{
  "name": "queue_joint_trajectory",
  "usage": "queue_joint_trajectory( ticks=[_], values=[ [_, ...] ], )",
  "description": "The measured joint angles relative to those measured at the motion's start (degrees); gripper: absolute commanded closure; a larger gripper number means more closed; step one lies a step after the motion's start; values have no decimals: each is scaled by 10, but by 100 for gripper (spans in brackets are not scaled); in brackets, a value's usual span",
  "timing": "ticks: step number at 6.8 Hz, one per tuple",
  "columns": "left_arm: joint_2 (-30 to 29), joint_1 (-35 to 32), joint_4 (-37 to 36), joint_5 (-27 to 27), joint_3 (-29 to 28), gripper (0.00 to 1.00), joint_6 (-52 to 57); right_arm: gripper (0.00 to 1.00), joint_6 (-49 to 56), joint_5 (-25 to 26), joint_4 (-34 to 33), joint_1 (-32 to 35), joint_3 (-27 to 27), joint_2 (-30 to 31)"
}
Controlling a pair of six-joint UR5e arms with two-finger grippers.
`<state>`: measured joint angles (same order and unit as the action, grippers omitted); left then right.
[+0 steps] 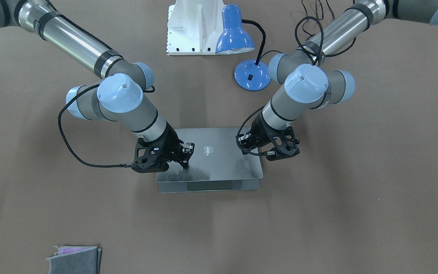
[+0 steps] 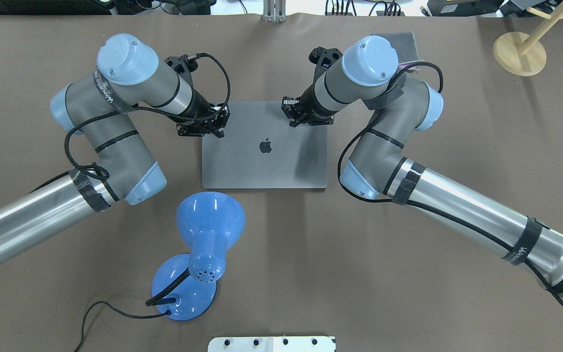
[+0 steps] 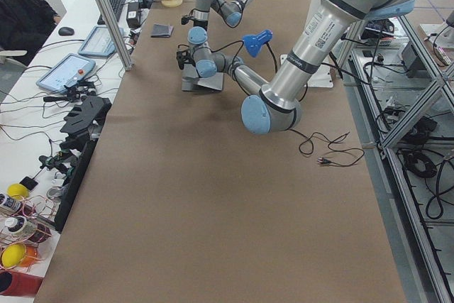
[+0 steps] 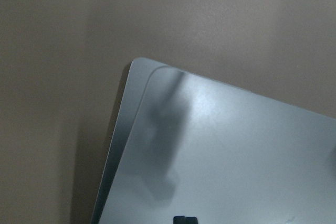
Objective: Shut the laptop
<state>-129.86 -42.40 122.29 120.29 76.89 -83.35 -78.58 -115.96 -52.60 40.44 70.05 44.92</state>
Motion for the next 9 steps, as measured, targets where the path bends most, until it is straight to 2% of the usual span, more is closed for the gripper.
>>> queue_joint_trajectory(
  ticks=[3,5,6,7,9],
  values=[
    [-13,2,39,-36,-62,100,13,100,2,1,3,0,-21,-7],
    [-14,1,43,-41,-68,100,18,98,8,2,3,1,-31,-14],
    [-17,-1,43,-39,-65,46,17,1,6,-1,2,5,-31,-18],
    [-18,-7,41,-33,-56,2,13,0,4,-12,0,14,-26,-20],
    [-10,-29,5,5,-14,1,8,0,7,-63,-30,44,2,-15]
  ],
)
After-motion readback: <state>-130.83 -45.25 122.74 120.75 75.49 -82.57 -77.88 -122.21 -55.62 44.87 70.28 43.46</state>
